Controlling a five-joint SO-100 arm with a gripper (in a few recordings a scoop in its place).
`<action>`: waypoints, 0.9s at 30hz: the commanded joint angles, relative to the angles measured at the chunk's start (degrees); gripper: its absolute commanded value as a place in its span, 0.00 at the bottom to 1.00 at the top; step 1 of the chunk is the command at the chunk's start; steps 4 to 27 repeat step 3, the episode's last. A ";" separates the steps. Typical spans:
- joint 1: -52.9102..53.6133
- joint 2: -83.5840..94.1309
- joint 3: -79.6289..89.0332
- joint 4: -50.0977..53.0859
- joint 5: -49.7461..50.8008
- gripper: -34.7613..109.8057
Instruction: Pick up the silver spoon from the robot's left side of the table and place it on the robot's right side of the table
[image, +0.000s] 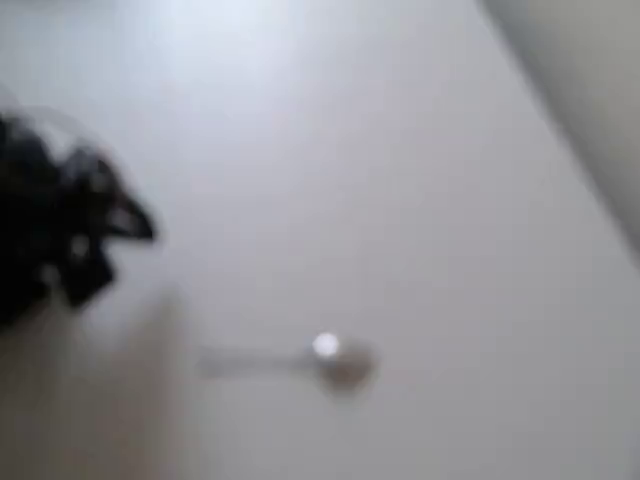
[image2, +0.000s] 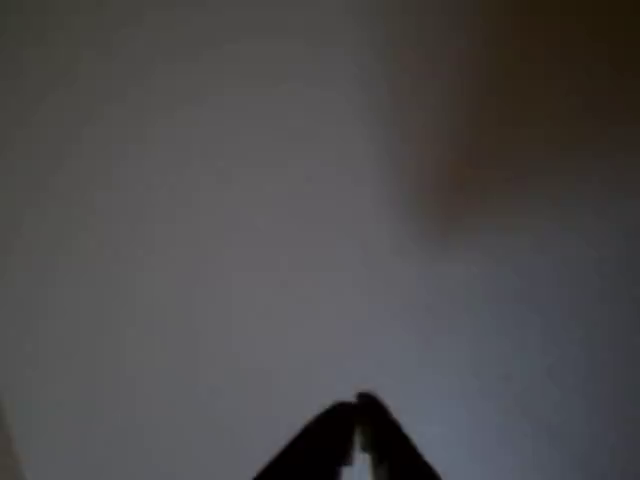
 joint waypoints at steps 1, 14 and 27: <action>-0.26 0.09 0.62 0.00 -0.88 0.23; -0.26 0.09 0.62 0.00 -0.88 0.23; -0.26 0.09 0.62 0.00 -0.88 0.23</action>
